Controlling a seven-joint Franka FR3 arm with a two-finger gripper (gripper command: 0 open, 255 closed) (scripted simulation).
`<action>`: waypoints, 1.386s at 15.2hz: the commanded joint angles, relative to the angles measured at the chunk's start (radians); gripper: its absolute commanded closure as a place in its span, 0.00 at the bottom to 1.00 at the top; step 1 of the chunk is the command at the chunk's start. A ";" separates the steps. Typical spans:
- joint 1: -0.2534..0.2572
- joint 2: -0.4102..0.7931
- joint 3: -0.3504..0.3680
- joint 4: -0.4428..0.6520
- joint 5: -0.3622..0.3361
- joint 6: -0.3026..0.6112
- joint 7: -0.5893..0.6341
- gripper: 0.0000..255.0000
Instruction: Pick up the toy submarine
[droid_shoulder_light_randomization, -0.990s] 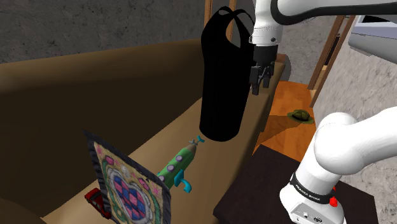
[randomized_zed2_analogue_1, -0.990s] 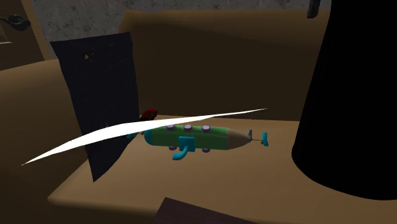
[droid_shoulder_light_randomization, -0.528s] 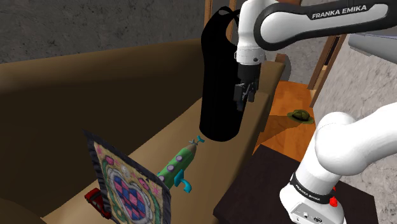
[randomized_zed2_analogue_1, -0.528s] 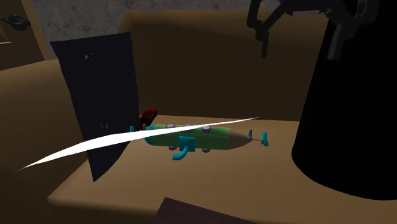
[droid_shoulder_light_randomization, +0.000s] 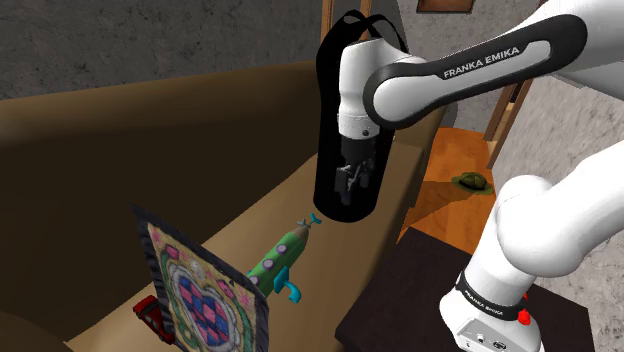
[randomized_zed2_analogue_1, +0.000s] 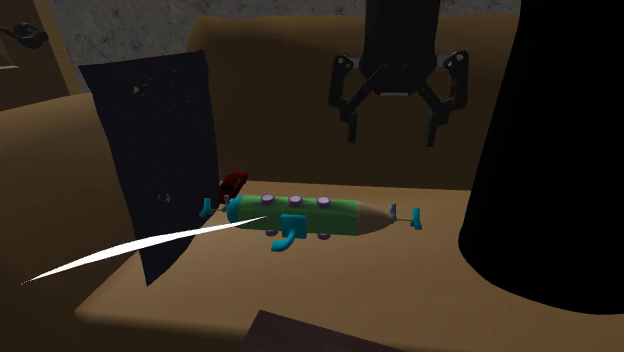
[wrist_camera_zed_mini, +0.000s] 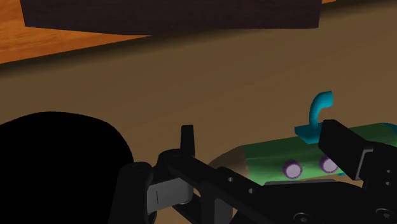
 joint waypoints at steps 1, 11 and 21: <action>0.016 0.058 0.033 -0.008 0.011 0.076 0.028 0.00; 0.047 0.420 0.174 0.060 -0.045 0.392 0.187 0.00; 0.096 0.767 0.211 0.218 -0.270 0.567 0.410 0.00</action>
